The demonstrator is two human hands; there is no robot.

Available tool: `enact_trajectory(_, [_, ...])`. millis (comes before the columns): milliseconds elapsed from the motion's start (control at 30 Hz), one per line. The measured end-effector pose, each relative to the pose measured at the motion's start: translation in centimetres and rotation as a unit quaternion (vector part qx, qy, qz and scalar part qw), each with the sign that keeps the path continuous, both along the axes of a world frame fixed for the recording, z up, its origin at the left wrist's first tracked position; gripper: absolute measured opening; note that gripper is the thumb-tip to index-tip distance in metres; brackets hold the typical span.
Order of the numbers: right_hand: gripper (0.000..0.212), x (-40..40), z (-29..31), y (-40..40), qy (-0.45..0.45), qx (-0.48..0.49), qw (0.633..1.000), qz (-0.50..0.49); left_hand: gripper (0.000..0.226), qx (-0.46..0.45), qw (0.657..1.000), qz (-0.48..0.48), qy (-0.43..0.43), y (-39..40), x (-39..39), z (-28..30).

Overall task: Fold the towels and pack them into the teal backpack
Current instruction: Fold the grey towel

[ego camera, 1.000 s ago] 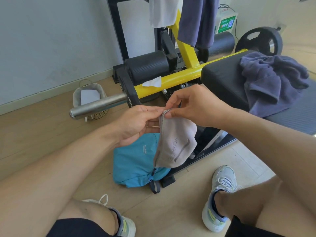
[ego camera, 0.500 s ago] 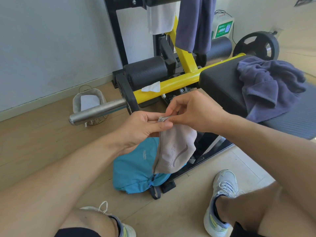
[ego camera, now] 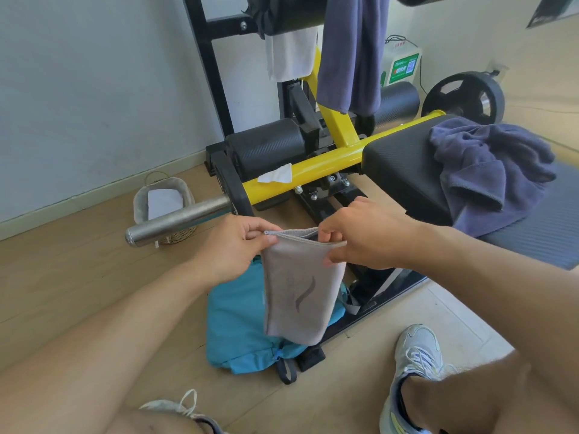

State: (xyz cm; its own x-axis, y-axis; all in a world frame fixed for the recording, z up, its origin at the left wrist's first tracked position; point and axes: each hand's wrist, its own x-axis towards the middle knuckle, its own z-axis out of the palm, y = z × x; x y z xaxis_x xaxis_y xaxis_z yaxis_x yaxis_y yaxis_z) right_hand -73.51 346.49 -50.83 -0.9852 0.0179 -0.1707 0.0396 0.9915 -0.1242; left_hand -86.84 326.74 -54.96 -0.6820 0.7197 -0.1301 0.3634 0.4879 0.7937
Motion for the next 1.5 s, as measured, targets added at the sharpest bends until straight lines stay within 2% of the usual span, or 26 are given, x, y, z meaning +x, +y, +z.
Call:
enact_trajectory(67, [0.031,0.0,0.7,-0.6,0.06,0.108,0.991,0.043,0.012,-0.012,1.0,0.004,0.018,0.0,-0.3,-0.1])
enact_trajectory(133, [0.035,0.0,1.0,-0.7,0.066,0.127,0.987,0.066,0.011,0.003,1.0,0.022,0.005,-0.1,-0.6,-0.1])
enact_trajectory(267, [0.028,-0.2,-0.1,0.0,0.01,0.077,0.995,0.069,0.013,0.028,0.997,0.034,-0.057,-0.5,-1.2,-0.6])
enact_trajectory(333, [0.022,-0.3,-0.2,0.2,0.03,0.054,0.997,0.053,0.014,0.042,0.995,0.036,-0.084,-0.5,-1.2,-0.9])
enact_trajectory(467, [0.025,-0.7,0.2,0.3,0.105,0.026,0.994,-0.004,0.019,0.087,0.988,0.037,-0.121,-0.6,-1.6,-0.9])
enact_trajectory(600, [0.023,-0.8,0.0,0.3,0.121,-0.038,0.989,-0.081,0.029,0.113,0.989,0.002,-0.095,-0.4,-1.8,-0.2])
enact_trajectory(733, [0.017,-0.6,-0.2,0.7,0.117,-0.094,0.981,-0.125,0.029,0.095,0.994,-0.02,-0.042,-0.3,-1.4,0.0])
enact_trajectory(833, [0.017,-0.4,-0.2,0.8,0.122,-0.102,0.977,-0.144,0.05,0.081,0.996,-0.034,-0.028,-0.2,-1.1,-0.2])
enact_trajectory(1000, [0.045,-0.2,-0.2,0.7,0.074,-0.081,0.981,-0.162,0.023,0.117,0.992,0.014,-0.042,0.3,-0.8,-0.3])
enact_trajectory(1100, [0.036,-0.3,-0.1,0.7,0.068,-0.089,0.975,-0.193,0.011,0.129,0.989,0.038,-0.056,0.5,-0.5,0.0])
enact_trajectory(1200, [0.033,-0.4,0.0,0.4,0.075,-0.08,0.972,-0.206,0.01,0.119,0.991,0.028,-0.048,0.6,-0.3,0.1])
enact_trajectory(1300, [0.052,-0.2,0.2,-0.2,0.097,-0.044,0.979,-0.173,0.011,0.118,0.992,0.014,-0.036,0.6,0.0,0.3])
enact_trajectory(1400, [0.072,-0.3,0.7,-1.3,0.133,-0.038,0.986,-0.087,0.012,0.117,0.993,-0.015,-0.018,0.8,0.4,0.6])
enact_trajectory(1467, [0.074,-0.4,0.5,-1.9,0.094,-0.068,0.991,-0.069,0.015,0.119,0.992,-0.036,-0.017,0.9,0.8,0.8])
enact_trajectory(1500, [0.067,-0.4,0.1,-2.1,0.067,-0.082,0.992,-0.069,0.015,0.123,0.991,-0.043,-0.019,0.9,0.8,0.8])
